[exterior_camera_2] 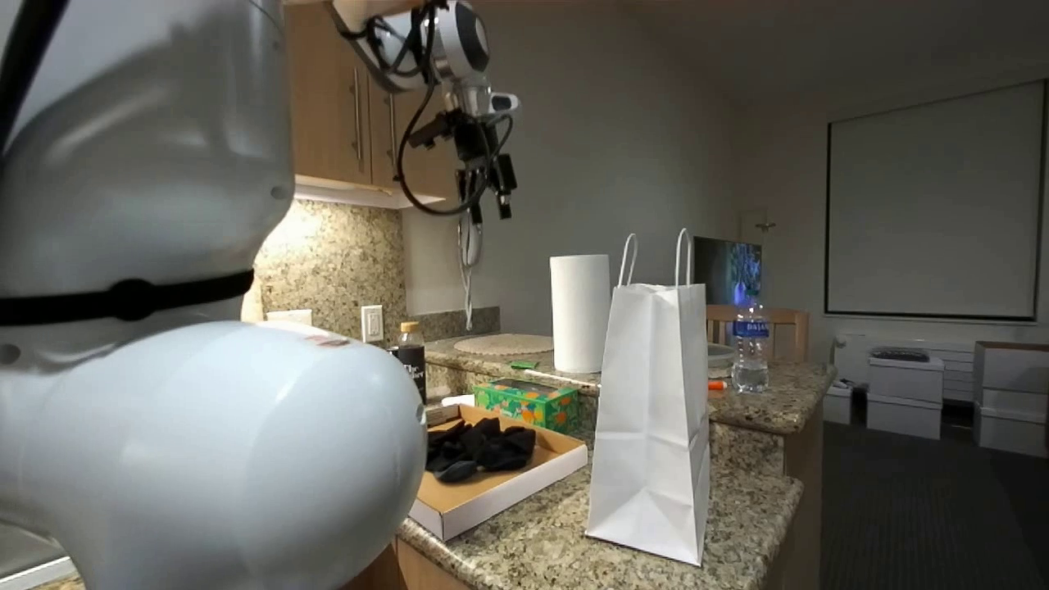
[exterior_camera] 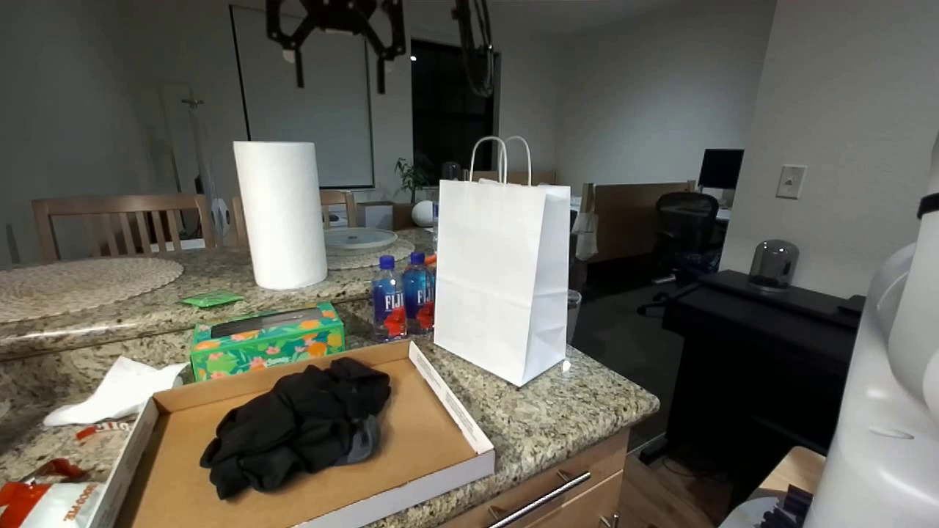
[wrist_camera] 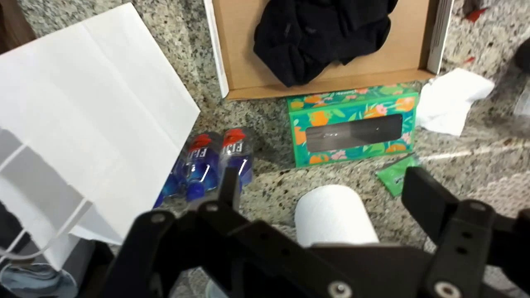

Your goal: Put the socks in the white bag

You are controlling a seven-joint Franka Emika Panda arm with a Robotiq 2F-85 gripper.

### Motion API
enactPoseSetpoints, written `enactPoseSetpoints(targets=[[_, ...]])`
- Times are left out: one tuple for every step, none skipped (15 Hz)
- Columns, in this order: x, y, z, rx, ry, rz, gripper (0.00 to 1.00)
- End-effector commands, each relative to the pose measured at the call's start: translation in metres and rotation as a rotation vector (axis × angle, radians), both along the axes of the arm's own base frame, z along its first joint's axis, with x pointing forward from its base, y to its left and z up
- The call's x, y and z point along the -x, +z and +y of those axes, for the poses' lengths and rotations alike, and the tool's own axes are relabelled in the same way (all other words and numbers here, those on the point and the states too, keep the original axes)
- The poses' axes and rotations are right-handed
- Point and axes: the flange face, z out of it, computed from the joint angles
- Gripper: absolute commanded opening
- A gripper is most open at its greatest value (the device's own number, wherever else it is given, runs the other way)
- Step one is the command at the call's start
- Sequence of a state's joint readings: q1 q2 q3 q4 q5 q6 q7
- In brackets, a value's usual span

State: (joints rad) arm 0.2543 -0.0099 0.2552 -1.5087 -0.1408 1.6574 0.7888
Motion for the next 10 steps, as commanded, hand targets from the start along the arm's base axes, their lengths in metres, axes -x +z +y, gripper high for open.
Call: enactPoseSetpoints(targets=[[0.035,-0.054,0.037,0.002,0.192,0.028,1.00],[0.012,-0.035,0.030,0.006,0.102,0.021,1.00],[0.019,-0.049,0.041,0.014,0.136,0.033,1.00],[0.025,-0.057,0.048,0.019,0.153,0.039,1.00],[0.028,-0.060,0.050,0.022,0.160,0.041,1.00],[0.028,-0.059,0.049,0.024,0.163,0.039,1.00],[0.029,-0.057,0.046,0.024,0.165,0.035,1.00],[0.029,-0.055,0.045,0.023,0.167,0.032,1.00],[0.029,-0.053,0.044,0.023,0.168,0.029,1.00],[0.027,-0.058,0.047,0.006,0.187,0.020,1.00]])
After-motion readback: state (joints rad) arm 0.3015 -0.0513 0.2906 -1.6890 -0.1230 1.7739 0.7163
